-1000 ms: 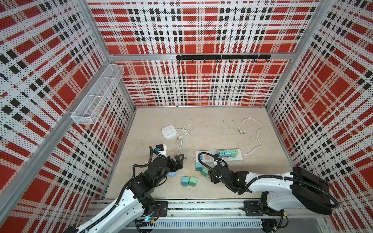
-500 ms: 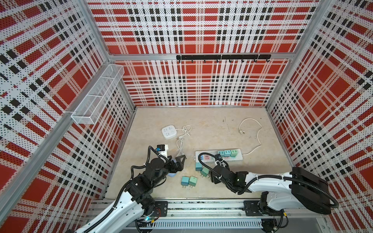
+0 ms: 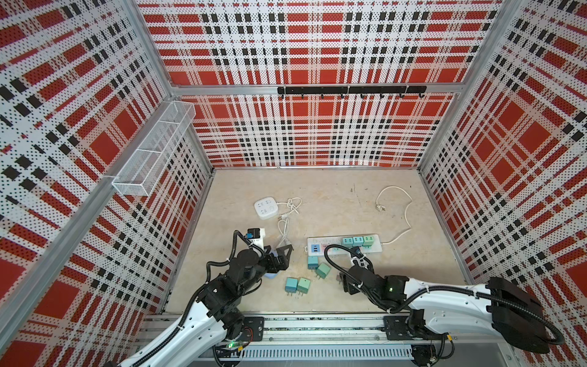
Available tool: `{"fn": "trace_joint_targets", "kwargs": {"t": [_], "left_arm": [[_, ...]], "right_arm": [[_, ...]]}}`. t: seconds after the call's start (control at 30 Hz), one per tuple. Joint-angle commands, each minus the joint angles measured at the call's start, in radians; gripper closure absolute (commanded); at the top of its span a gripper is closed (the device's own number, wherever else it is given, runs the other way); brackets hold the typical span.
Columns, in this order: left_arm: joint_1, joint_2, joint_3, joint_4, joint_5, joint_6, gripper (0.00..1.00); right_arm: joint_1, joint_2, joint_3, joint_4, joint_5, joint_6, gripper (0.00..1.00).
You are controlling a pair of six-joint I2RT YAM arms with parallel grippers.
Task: Insert plugs into power strip
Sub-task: Move the plug to the bottom-center of the table, then pick up the plug from the bottom-center of the table.
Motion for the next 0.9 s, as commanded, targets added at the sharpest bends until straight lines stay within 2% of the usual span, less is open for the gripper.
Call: {"fn": "trace_joint_targets", "kwargs": {"t": [0.0,0.23,0.47,0.67,0.87], "left_arm": [[0.006,-0.008,-0.011,0.032,0.009,0.007,0.01],[0.005,-0.042,-0.053,0.108,0.070,0.039,0.01],[0.005,-0.094,-0.083,0.119,0.070,0.035,0.00],[0.006,-0.114,-0.094,0.125,0.067,0.032,0.01],[0.006,-0.100,-0.095,0.138,0.066,0.028,0.00]], "right_arm": [[0.008,-0.010,0.015,-0.015,0.009,-0.005,0.24],[0.010,0.092,0.038,0.039,-0.003,-0.010,0.17],[0.015,0.218,0.071,0.078,-0.023,-0.014,0.16],[0.022,0.262,0.080,0.086,-0.021,-0.005,0.17],[0.023,0.245,0.061,0.089,-0.021,0.006,0.24]]}}
